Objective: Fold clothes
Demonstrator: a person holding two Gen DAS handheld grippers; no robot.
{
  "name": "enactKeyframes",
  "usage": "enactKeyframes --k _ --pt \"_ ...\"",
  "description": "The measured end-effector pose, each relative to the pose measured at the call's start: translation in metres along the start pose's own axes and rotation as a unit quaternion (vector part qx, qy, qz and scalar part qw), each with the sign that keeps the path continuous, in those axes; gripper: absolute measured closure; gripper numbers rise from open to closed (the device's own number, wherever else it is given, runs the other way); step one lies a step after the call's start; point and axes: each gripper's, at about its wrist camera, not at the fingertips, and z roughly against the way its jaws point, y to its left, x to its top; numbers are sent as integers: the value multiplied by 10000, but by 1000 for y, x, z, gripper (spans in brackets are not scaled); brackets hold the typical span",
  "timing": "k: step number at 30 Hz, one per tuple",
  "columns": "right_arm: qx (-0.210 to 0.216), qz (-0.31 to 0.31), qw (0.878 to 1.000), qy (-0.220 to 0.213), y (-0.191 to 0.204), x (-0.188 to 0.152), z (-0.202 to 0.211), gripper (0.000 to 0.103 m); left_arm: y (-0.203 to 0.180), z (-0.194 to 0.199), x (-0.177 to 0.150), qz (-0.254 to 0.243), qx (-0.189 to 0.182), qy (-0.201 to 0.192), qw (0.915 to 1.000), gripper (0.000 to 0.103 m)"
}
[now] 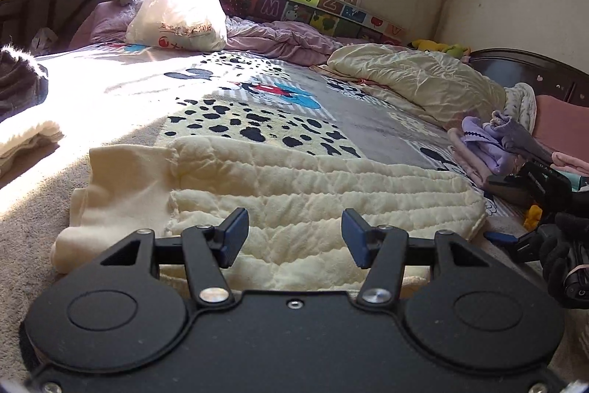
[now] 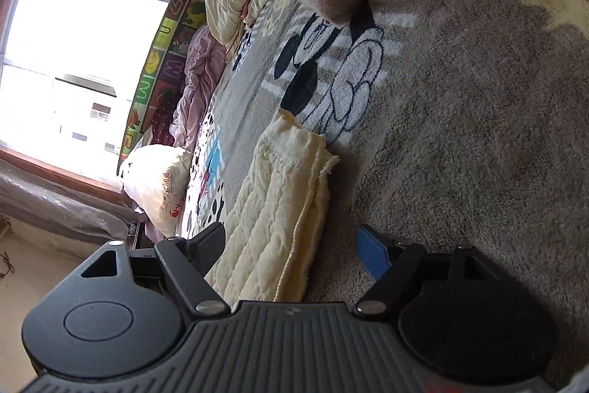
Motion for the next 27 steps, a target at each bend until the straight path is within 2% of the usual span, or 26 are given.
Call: enactKeyframes --k 2,4,6,9,12,14,17,19,20,21,23,25,26,27 --pt "-110 234 9997 -34 11 -1 -10 14 2 0 1 43 -56 -13 10000 48" --pt "-126 445 9988 -149 18 -2 -18 16 3 0 1 45 -90 -4 9999 48" --pt "-100 553 9982 -226 20 -2 -27 24 3 -2 0 17 -121 29 9999 48" --pt "34 633 9971 -420 19 -2 -31 28 3 -5 -1 -33 -105 99 9999 48" --pt "250 511 9964 -628 12 -1 -32 40 3 -8 -3 -101 -30 139 9998 48" --pt "361 401 9964 -649 9 0 -34 43 4 -8 -4 -114 23 119 9999 48" --pt "338 504 9968 -510 13 1 -41 48 10 -4 -2 -11 274 -61 9996 48" --pt "317 467 9973 -476 11 0 -44 61 20 1 -1 211 539 -183 9982 48" --pt "323 362 9978 -458 8 -1 -46 80 29 6 0 458 757 -266 9957 48" --pt "334 270 9980 -460 5 -2 -45 83 37 12 1 720 986 -351 9919 47" --pt "396 161 9974 -576 1 -6 -36 84 54 27 2 1340 1523 -532 9778 44" --pt "501 44 9967 -642 -1 -9 -24 85 72 39 1 2008 2024 -542 9569 43" --pt "569 1 9962 -657 -4 -11 -16 85 81 43 -1 2350 2096 -445 9481 43" --pt "636 -42 9957 -671 -6 -13 -8 85 88 47 -5 2735 2018 -318 9399 43"
